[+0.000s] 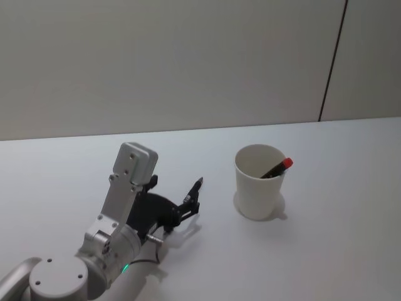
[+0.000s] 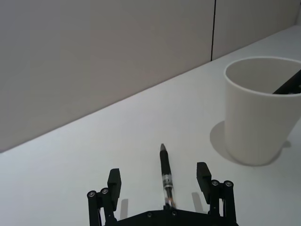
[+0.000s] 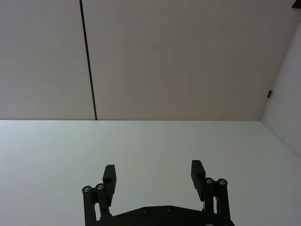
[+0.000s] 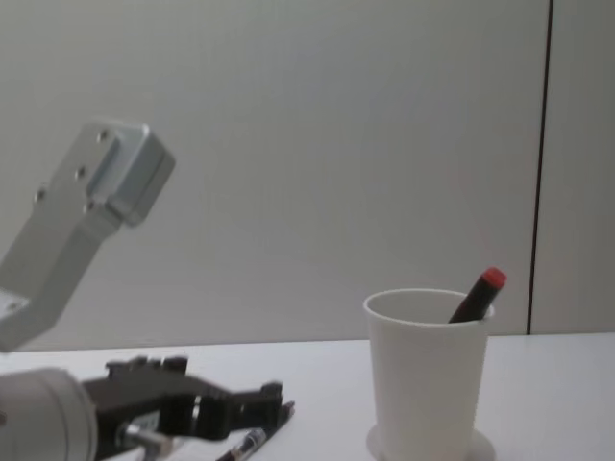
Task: Place the pen into the pen holder.
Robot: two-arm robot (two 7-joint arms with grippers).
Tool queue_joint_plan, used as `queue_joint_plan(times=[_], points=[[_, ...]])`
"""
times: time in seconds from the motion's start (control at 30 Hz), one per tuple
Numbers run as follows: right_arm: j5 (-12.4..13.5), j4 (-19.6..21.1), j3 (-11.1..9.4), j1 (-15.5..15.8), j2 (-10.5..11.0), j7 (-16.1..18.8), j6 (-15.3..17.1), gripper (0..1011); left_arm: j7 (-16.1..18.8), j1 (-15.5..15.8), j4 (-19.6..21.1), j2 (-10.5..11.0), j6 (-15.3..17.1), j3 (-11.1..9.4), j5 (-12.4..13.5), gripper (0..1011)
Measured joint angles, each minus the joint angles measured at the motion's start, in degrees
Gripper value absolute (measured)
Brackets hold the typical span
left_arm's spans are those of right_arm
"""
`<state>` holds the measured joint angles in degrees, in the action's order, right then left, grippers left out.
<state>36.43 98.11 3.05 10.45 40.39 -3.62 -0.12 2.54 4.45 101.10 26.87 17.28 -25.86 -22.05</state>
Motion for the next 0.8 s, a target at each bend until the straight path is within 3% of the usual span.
queue_joint_plan(times=[0.33, 0.8], points=[[0.8, -0.2, -0.5, 0.8, 0.5, -0.6, -0.3, 1002, 1.7, -2.1, 0.5, 0.5, 1.6, 0.1, -2.7, 1001], [1.2, -0.3, -0.8, 1.2, 0.8, -1.0, -0.4, 1002, 1.6, -2.7, 0.2, 0.2, 2.8, 0.2, -3.1, 1001]])
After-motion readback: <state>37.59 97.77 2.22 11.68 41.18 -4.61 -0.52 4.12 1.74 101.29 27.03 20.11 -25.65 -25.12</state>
